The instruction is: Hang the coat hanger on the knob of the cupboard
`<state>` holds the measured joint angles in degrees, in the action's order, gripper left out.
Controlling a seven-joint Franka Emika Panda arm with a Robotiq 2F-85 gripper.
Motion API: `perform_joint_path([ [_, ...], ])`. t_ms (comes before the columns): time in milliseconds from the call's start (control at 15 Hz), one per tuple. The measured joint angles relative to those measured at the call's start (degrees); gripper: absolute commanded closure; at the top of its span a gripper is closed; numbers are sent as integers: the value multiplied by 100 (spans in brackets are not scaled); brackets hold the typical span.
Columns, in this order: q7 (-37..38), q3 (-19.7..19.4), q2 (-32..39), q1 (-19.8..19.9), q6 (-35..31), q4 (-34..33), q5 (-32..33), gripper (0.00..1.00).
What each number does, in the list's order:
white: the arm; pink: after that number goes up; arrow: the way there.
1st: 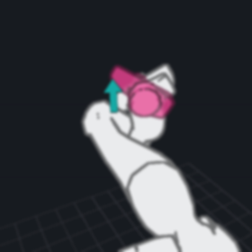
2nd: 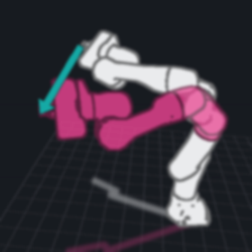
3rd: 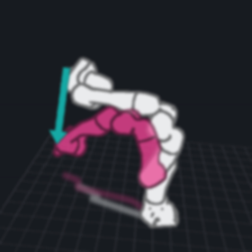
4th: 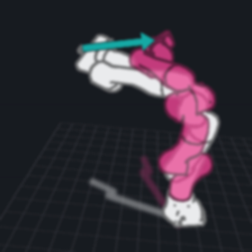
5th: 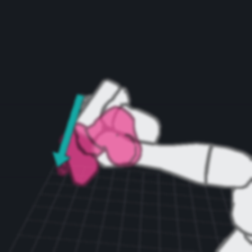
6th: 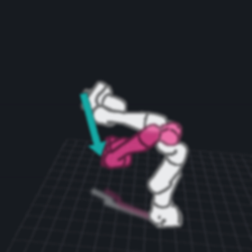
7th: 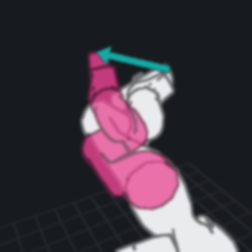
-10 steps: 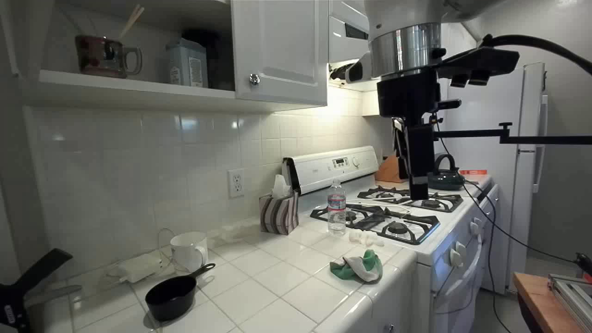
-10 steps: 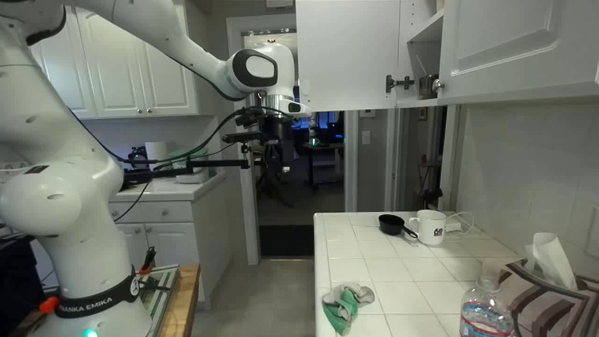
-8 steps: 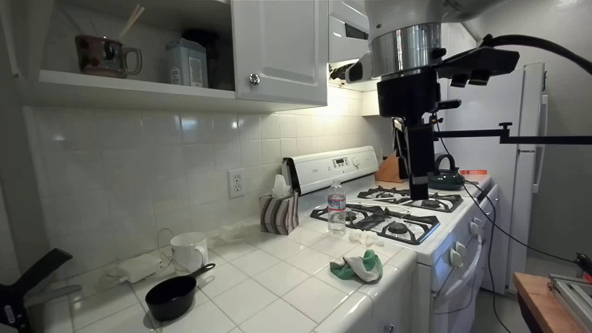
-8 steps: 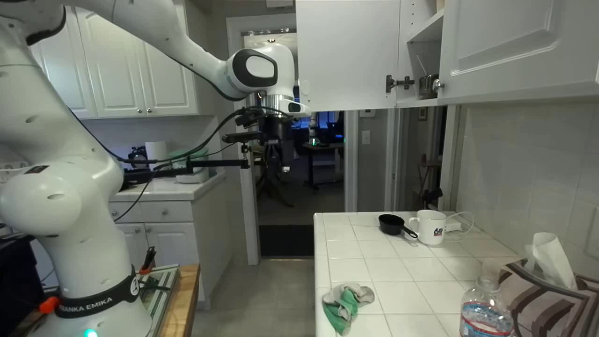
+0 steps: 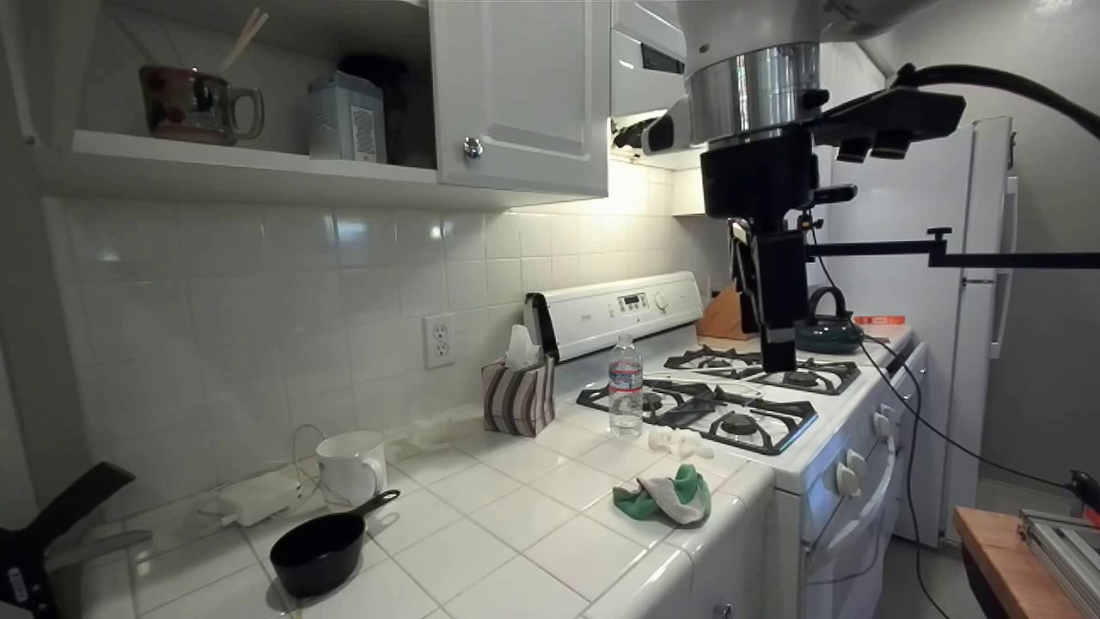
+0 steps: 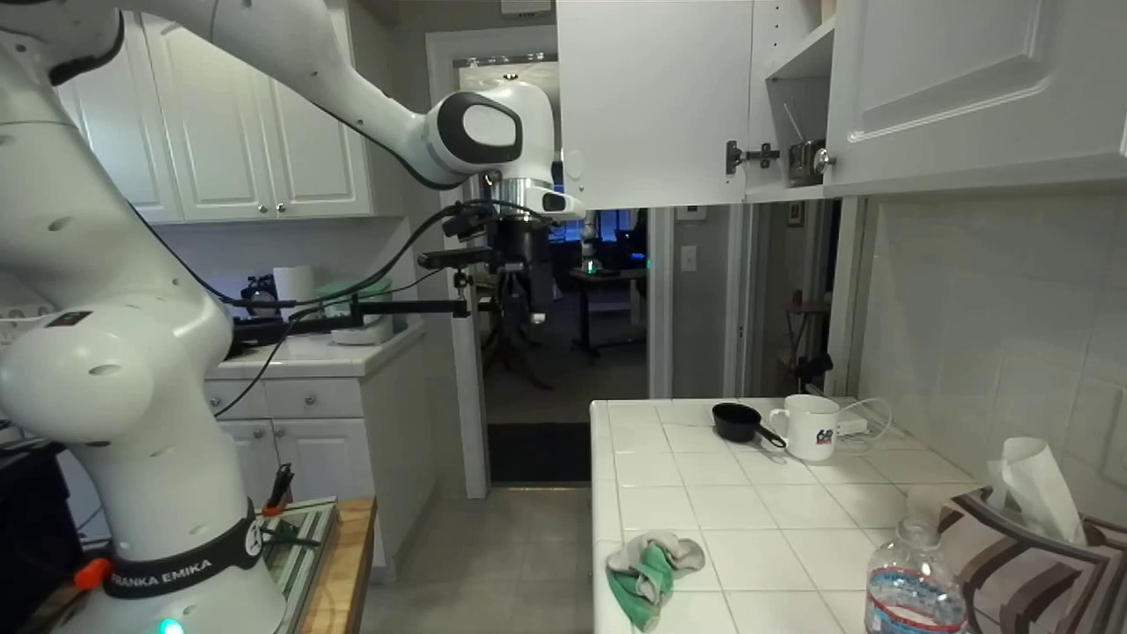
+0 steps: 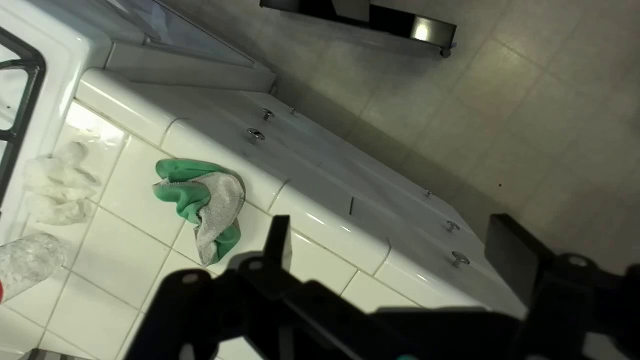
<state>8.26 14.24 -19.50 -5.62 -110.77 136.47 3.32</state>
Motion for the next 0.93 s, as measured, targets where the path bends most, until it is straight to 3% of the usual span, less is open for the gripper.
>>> perform_joint_path([
  [533,-10,-51,3,-15,-3,2,15,0],
  [933,-366,-721,107,294,-461,233,780,0],
])
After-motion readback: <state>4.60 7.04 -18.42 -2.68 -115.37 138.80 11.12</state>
